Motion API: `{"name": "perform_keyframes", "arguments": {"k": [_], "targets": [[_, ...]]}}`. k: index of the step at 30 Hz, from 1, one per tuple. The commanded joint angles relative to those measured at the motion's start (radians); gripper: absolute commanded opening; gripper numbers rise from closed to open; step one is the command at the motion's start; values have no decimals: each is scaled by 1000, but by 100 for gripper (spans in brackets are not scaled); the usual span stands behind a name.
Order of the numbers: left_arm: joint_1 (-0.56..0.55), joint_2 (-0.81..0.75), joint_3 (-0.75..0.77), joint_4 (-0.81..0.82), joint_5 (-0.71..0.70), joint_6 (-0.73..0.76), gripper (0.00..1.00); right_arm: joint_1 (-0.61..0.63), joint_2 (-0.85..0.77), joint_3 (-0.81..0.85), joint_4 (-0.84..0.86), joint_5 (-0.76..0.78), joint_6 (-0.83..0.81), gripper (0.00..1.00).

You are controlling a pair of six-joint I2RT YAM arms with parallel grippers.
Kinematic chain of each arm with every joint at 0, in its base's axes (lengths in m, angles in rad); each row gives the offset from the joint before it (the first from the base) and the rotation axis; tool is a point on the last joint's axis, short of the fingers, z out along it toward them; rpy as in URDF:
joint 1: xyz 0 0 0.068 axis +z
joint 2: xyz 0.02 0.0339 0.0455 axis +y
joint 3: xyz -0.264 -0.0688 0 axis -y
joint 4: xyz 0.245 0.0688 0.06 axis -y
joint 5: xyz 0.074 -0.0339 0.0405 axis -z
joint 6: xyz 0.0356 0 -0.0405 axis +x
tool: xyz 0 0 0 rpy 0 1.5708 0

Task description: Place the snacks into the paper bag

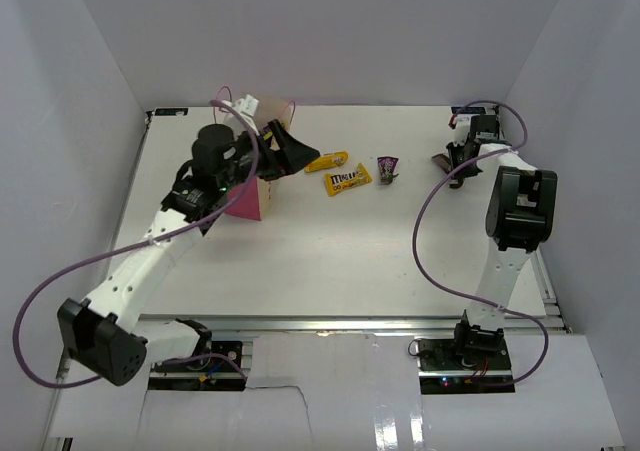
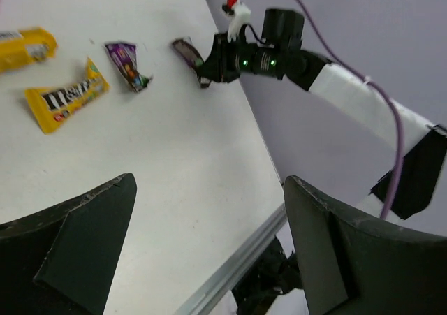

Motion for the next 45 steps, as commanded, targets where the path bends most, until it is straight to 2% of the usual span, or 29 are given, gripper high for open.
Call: {"name": "perform_keyframes", "arguments": {"k": [1,10,13,19,28,31,32,35,36,38,39,40,42,43,45], "targets": [[-94,70,0,82,-4,-68,97,-26,-107,-119,-16,-127,8,23],[-216,365,-29,321,-11,-298,96,-50,-555,-495,-97,-742,-199,20],[-243,445,14,329,-5,-341,96,-38,-633,-537,-128,-837,-185,19],[-293,595,91,340,43,-382,96,69,-756,-607,-114,-882,-121,20],[-305,607,83,341,38,-408,93,229,-790,-592,-48,-857,-43,21],[-305,598,63,346,40,-419,83,252,-784,-580,-39,-857,-29,21],[-305,597,60,347,43,-420,74,257,-782,-577,-36,-854,-26,22],[-305,584,46,349,46,-428,59,260,-779,-566,-24,-828,-12,23],[-304,577,43,349,48,-430,48,260,-779,-563,-23,-822,-12,24],[-305,564,33,349,43,-427,39,260,-778,-557,-28,-818,-14,28],[-304,549,30,347,38,-425,31,260,-778,-555,-31,-822,-17,30],[-305,541,28,343,35,-413,26,260,-778,-552,-37,-831,-29,38],[-302,514,36,318,19,-390,20,260,-784,-537,-66,-848,-55,48],[-299,503,42,274,11,-353,19,260,-787,-532,-76,-859,-84,58],[-292,476,68,219,-18,-309,16,258,-799,-505,-105,-868,-109,66]]}}
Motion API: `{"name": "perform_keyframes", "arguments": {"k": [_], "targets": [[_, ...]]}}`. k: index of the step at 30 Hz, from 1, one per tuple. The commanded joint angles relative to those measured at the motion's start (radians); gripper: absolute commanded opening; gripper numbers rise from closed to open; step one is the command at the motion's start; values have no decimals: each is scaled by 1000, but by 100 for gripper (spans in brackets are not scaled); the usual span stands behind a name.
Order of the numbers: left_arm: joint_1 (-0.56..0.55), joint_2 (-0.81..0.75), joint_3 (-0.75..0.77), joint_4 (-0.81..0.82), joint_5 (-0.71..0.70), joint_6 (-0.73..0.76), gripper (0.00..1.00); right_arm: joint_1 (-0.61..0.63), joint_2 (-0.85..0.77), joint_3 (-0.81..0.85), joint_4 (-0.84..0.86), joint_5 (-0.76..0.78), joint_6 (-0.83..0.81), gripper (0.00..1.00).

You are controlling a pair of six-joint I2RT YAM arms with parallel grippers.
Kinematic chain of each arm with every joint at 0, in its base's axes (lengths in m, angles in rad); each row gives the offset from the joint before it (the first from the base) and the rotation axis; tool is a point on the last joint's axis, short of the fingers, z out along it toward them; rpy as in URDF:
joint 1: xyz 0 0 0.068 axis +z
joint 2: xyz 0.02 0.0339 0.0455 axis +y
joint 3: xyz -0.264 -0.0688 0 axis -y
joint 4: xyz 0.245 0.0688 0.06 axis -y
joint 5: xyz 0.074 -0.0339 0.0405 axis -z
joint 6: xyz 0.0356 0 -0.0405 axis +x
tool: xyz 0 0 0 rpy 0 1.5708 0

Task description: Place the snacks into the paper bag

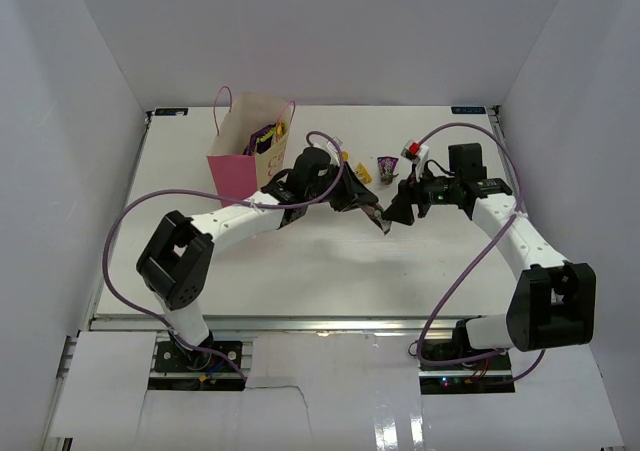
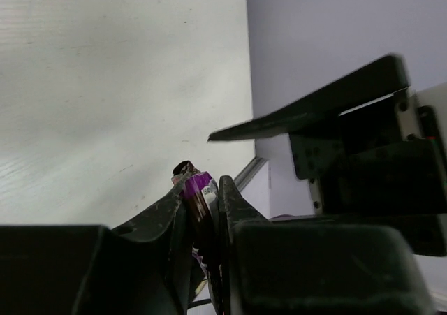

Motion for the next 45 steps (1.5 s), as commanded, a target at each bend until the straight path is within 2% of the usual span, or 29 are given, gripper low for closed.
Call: {"name": "perform_keyframes", "arguments": {"k": [1,4,5,11,15,21,29,31,33,34,35,37,38,41,45], "targets": [[21,-138,48,-145,-43,136,16,-3,-32,74,-25,-44,-66,71],[35,-181,149,-331,-108,262,14,-20,-42,117,-38,-51,-75,75],[38,-209,209,-374,-121,349,14,-25,-40,129,-43,-50,-77,75],[101,-344,370,-534,-189,634,14,-37,4,180,-45,-41,-68,75],[263,-378,498,-588,-201,701,14,-37,30,178,-38,-24,-69,75],[414,-315,608,-592,-234,760,15,-37,56,175,-37,13,-77,75],[452,-172,670,-577,-293,814,16,-37,92,184,-16,67,-62,75],[452,-137,670,-577,-310,814,23,-37,104,190,20,105,-46,75],[451,-120,671,-577,-320,812,37,-37,132,204,78,195,20,75],[452,-112,671,-577,-328,807,58,-37,145,216,89,230,47,75],[452,-99,677,-577,-328,804,67,-31,183,233,98,337,111,75],[452,-91,685,-577,-321,798,83,-23,234,299,109,448,181,74],[452,-88,700,-577,-317,795,85,-19,282,319,115,550,263,74],[452,-105,725,-580,-310,795,92,-19,378,379,146,661,406,74],[452,-184,714,-583,-298,795,94,-19,512,488,106,650,510,74]]}}
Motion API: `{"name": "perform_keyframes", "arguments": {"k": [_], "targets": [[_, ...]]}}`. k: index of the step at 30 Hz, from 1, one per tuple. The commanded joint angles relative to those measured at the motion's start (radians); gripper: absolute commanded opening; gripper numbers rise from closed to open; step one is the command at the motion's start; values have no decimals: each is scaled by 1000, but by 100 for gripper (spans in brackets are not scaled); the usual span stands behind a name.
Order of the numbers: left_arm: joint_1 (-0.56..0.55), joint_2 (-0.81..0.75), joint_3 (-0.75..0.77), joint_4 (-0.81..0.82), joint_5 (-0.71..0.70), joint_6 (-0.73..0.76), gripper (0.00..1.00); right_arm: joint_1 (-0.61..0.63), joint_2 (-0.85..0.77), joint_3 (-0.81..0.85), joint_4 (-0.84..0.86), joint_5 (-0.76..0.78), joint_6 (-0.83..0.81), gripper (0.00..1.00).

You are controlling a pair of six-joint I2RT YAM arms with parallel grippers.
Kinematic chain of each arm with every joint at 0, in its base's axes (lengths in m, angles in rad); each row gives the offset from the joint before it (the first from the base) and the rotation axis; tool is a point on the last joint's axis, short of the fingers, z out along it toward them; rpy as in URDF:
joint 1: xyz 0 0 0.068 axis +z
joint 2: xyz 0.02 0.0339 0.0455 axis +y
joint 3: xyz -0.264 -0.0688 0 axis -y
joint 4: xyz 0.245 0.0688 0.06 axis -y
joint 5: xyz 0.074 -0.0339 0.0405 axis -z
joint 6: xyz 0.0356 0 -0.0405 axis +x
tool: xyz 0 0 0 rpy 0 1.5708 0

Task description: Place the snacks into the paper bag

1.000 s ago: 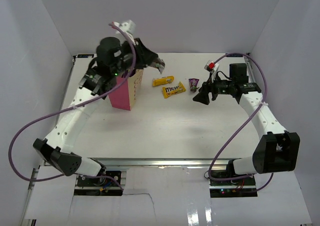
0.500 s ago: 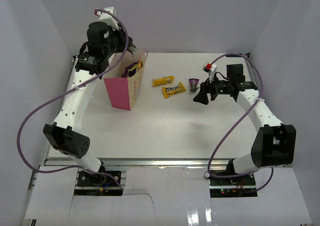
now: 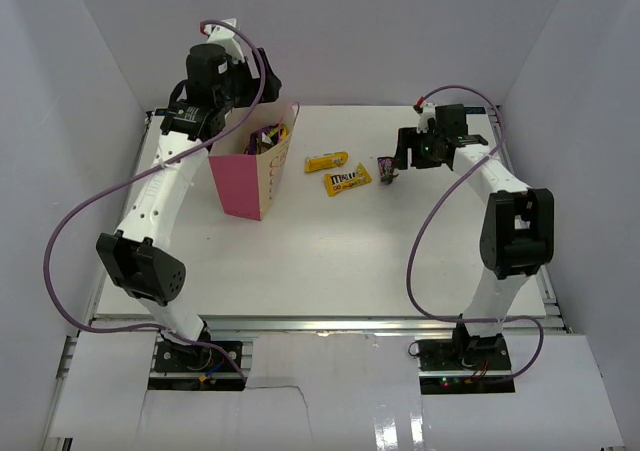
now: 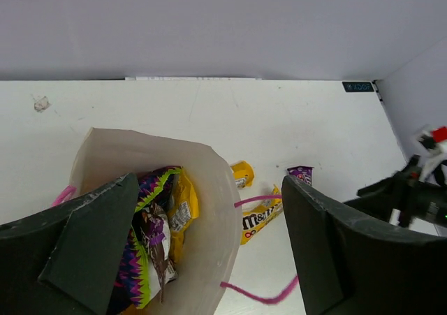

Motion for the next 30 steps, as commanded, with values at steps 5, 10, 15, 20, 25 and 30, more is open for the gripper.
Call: {"name": "perform_keyframes", "arguments": {"k": [5,10,15,20,25,30], "targets": [[2,-324,-155,36,28,-46,98,16,202,166,0,4,207,73],[2,-583,-483,128,150,-202,98,34,282,188,7,-14,221,69],[2,-709,-715,245,244,-350,98,36,331,189,-26,-47,224,45],[-7,-705,-866,375,374,-492,98,34,288,134,-23,-45,186,17],[-111,-649,-895,450,357,-516,98,24,120,-23,21,-98,85,8],[-230,-544,-941,567,331,-568,98,8,-77,-217,30,-315,-127,8]]}}
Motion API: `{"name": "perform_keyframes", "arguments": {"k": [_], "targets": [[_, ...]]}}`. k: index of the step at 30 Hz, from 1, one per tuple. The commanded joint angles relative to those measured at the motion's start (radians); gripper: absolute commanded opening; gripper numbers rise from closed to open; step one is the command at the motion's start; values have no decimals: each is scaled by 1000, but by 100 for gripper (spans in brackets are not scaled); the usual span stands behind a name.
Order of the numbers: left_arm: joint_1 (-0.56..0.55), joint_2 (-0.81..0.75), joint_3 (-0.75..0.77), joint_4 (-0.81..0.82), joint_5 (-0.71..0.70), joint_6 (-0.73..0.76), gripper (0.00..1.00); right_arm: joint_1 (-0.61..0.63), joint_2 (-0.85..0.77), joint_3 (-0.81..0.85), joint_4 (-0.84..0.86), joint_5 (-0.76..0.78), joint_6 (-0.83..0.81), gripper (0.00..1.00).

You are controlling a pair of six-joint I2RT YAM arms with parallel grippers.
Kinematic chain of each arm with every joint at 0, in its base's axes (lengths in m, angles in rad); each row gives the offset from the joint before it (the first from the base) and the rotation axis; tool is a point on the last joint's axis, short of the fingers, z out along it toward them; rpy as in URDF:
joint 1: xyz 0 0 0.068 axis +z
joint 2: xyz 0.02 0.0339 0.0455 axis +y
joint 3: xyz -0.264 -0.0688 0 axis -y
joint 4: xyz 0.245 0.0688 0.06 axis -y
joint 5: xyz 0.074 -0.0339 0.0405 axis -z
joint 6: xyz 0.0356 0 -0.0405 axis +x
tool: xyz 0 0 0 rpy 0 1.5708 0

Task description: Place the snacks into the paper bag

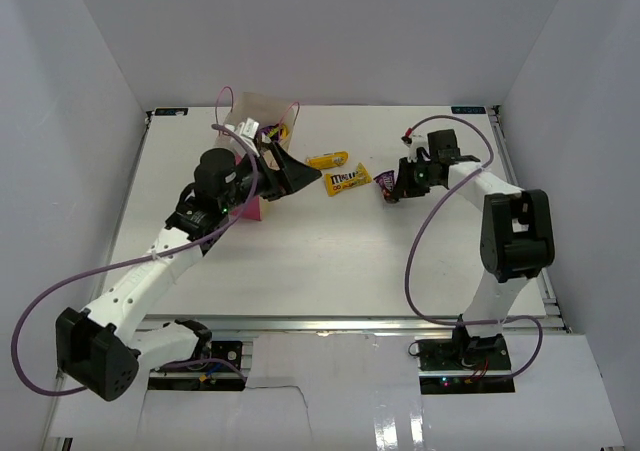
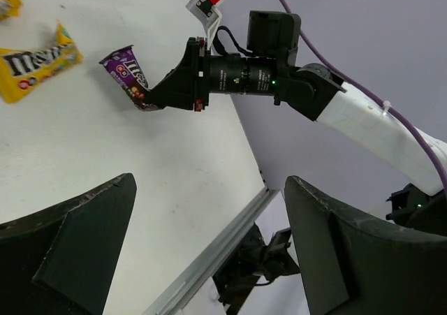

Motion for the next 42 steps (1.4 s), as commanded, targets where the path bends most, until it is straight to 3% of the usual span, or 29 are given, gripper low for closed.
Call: {"name": "perform_keyframes", "arguments": {"k": [1,4,7,20,22,26,29,30,32,33,39,42], "targets": [[-83,52,-40,148,3,-75,98,-20,-184,-121,15,-235,-232,8],[-131,120,-70,225,-17,-137,98,-20,-291,-209,-52,-487,-360,8],[-167,197,-58,238,-37,-148,98,-16,-371,-251,-101,-588,-418,8],[-261,388,11,319,-4,-187,98,86,-523,-256,-112,-744,-382,8],[-264,388,12,320,1,-187,92,98,-517,-251,-103,-741,-363,8],[-266,365,8,323,13,-187,62,101,-510,-240,-95,-722,-354,11],[-264,343,0,322,12,-183,50,101,-508,-226,-98,-712,-356,14],[-264,327,-8,320,9,-177,42,101,-508,-223,-100,-705,-357,17],[-266,307,-9,307,-4,-166,36,101,-510,-213,-110,-699,-360,23],[-264,285,1,270,-11,-143,33,101,-510,-206,-117,-695,-371,33],[-237,205,138,-53,-151,15,27,100,-516,-127,-170,-635,-421,63],[-179,146,268,-243,-229,122,27,98,-517,-79,-186,-583,-463,68]]}}
